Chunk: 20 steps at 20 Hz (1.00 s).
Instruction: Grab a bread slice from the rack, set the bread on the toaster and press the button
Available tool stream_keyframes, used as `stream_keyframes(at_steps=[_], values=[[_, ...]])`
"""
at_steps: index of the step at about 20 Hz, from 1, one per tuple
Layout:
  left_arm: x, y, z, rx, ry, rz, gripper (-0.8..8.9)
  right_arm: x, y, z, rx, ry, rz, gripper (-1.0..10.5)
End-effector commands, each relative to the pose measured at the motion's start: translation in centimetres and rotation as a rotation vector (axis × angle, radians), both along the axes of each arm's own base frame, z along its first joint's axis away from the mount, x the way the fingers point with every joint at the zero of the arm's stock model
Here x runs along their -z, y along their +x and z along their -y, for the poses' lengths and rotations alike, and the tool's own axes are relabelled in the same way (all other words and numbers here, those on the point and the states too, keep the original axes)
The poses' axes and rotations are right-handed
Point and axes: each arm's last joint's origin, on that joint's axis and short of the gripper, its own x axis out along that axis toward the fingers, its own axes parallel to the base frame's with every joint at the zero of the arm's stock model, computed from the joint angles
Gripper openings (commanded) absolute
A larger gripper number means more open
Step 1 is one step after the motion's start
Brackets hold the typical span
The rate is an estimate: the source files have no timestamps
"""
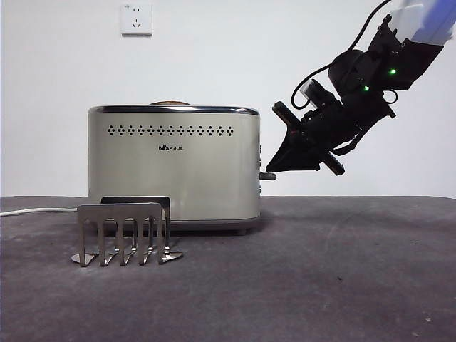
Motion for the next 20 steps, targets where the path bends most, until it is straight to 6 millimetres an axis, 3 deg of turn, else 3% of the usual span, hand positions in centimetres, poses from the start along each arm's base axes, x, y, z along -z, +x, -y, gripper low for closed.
stream_keyframes(at_steps=[1,15,18,20], values=[[0.1,-0.1,0.0,-0.002,-0.004,-0.005,3.46,2.7,-0.3,0.0,0.008,-0.044,-0.092,-0.1],[0.1,-0.1,0.0,-0.002,-0.003,-0.005,3.46,2.5,-0.2,0.0,0.006,-0.036,-0.068,-0.1],[0.1,-0.1,0.0,-0.002,-0.003,-0.005,3.46,0.3,-0.3,0.1,0.004,-0.018,-0.009,-0.1],[0.1,-0.1,0.0,-0.002,-0.003,-0.005,3.46,-2.6,-0.9,0.2,0.005,-0.002,0.057,-0.1]])
